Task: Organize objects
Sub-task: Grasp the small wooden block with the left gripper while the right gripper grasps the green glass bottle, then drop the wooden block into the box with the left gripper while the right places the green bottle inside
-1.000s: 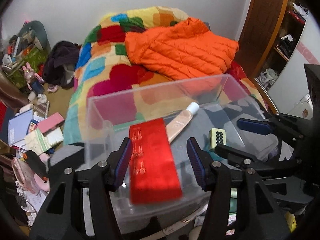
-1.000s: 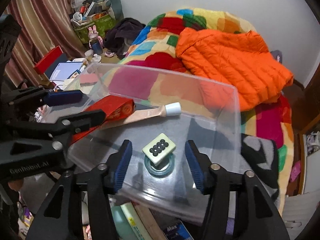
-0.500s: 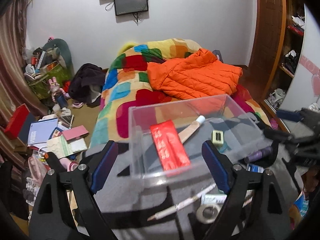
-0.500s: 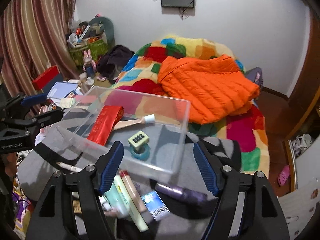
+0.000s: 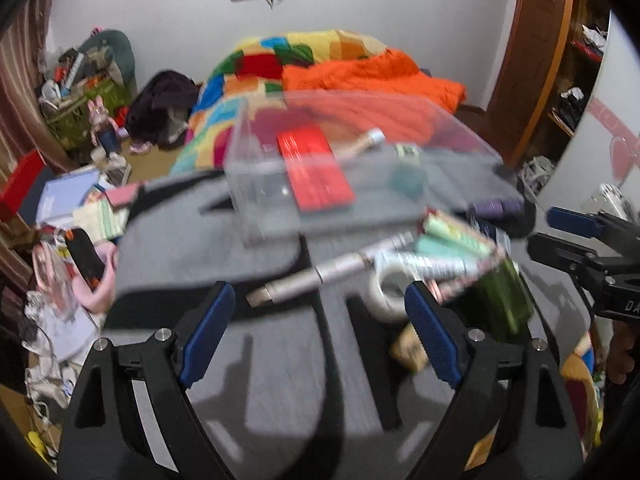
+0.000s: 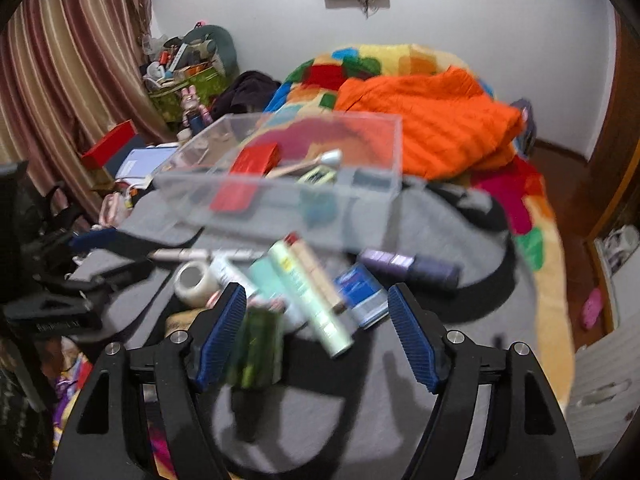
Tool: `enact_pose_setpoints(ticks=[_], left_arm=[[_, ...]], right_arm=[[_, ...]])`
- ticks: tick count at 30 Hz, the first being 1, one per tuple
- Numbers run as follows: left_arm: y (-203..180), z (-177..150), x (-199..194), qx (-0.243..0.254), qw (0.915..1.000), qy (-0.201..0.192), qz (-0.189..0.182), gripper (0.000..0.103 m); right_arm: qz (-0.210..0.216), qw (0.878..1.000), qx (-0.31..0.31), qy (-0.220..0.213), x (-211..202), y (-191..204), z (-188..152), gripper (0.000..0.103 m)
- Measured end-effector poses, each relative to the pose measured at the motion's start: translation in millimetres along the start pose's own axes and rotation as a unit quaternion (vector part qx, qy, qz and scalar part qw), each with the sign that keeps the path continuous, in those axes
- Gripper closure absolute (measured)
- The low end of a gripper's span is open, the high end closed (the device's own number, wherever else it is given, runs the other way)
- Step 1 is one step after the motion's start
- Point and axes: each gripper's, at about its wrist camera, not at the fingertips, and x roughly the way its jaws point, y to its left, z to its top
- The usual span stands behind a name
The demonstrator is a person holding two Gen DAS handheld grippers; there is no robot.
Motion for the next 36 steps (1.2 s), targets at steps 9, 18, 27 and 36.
enact_pose_setpoints(ticks=[9, 18, 27, 36], left_arm=[[-26.1, -27.9, 16.5, 0.033, 0.9984, 0.035, -0.029, 0.016], [-46.3, -27.0, 31.1, 0.058, 0.9973, 0.031, -0.034, 0.031], [-50.2, -29.2, 25.9, 0.061, 0.997, 0.02, -0.043, 0.07], [-34.5, -33.3, 10.7, 0.027, 0.9981, 0.017, -0.052, 0.08]], right_arm=[[0.042, 0.998, 0.015, 0.047, 28.3, 18.8, -27.1, 0.039], [0.041, 0.998, 0.012, 0.055, 27.5, 18.0, -35.4, 0.065], [0.016, 0.998, 0.037, 0.046, 5.8, 0.8, -47.4, 0.065], [0.004, 0.998, 0.053, 0.015, -13.9, -11.7, -37.8, 0.065]])
